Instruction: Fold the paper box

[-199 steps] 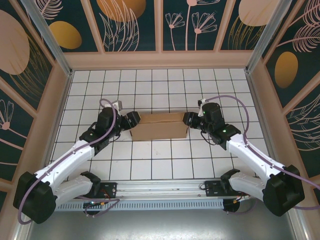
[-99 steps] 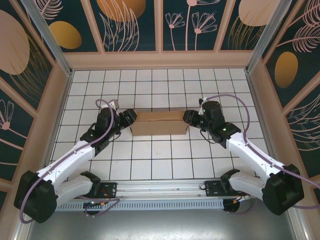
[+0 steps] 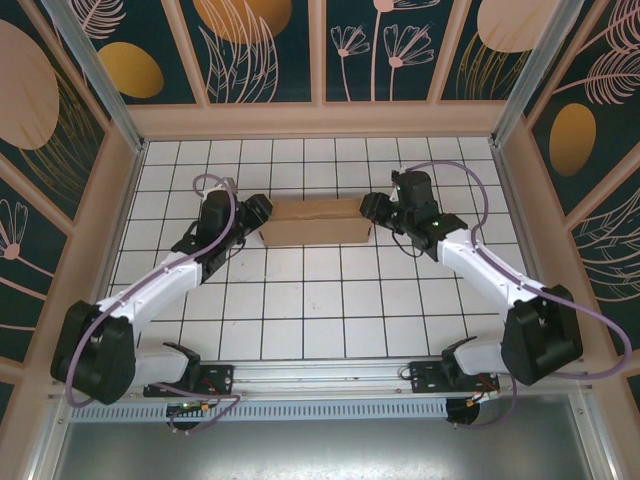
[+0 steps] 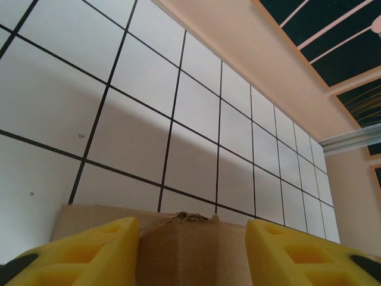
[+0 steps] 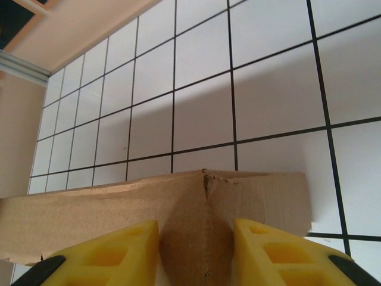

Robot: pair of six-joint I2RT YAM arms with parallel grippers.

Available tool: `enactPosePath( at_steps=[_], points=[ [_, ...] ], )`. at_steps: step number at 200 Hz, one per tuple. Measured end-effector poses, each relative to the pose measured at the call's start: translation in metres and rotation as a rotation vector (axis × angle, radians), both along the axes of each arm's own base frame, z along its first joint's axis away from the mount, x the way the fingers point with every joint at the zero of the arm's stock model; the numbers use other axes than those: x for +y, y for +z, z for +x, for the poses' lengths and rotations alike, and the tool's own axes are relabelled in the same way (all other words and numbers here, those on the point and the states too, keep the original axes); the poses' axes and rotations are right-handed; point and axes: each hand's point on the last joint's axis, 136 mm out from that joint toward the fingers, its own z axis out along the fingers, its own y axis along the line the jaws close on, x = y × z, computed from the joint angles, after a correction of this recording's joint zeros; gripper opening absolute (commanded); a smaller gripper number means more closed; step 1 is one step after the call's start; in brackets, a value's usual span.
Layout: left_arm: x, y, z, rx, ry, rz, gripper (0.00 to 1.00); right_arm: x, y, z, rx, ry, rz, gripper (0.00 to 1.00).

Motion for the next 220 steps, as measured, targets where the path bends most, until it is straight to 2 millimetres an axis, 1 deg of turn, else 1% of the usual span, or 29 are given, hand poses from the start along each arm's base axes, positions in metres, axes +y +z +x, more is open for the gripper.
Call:
enactPosePath(
  at_steps=[11, 28, 58, 78, 107, 142, 172, 187, 207, 220],
  points=[
    [-0.002, -0.001, 0.007, 0.006, -0.008, -0.006, 0.56, -0.001, -0.005, 0.003, 0.017, 0.000, 0.001, 0.39],
    [-0.007, 0.005, 0.013, -0.002, -0.030, -0.010, 0.60, -0.004, -0.004, 0.007, 0.016, -0.004, 0.006, 0.44],
    [-0.014, 0.022, 0.018, -0.035, -0.065, -0.017, 0.67, -0.007, 0.002, 0.012, 0.003, 0.005, 0.009, 0.48],
    [-0.017, 0.027, 0.018, -0.046, -0.083, -0.018, 0.69, -0.010, 0.005, 0.014, 0.003, 0.012, 0.023, 0.51],
    [-0.017, 0.024, 0.017, -0.030, -0.087, -0.015, 0.70, -0.007, 0.007, 0.020, 0.004, 0.030, 0.036, 0.54],
    [-0.016, 0.021, 0.015, -0.016, -0.087, -0.010, 0.72, -0.006, 0.004, 0.024, 0.011, 0.049, 0.033, 0.57],
    [-0.013, 0.017, 0.014, -0.005, -0.088, 0.015, 0.75, -0.005, 0.005, 0.023, 0.008, 0.062, 0.028, 0.64],
    [-0.010, 0.016, 0.012, -0.002, -0.085, 0.032, 0.77, -0.004, 0.008, 0.024, -0.002, 0.069, 0.021, 0.66],
    [-0.005, 0.020, 0.011, -0.009, -0.079, 0.063, 0.78, -0.005, 0.013, 0.025, -0.009, 0.068, 0.021, 0.68],
    [-0.003, 0.027, 0.013, -0.026, -0.078, 0.083, 0.79, -0.006, 0.016, 0.026, -0.015, 0.068, 0.020, 0.69]
  ],
)
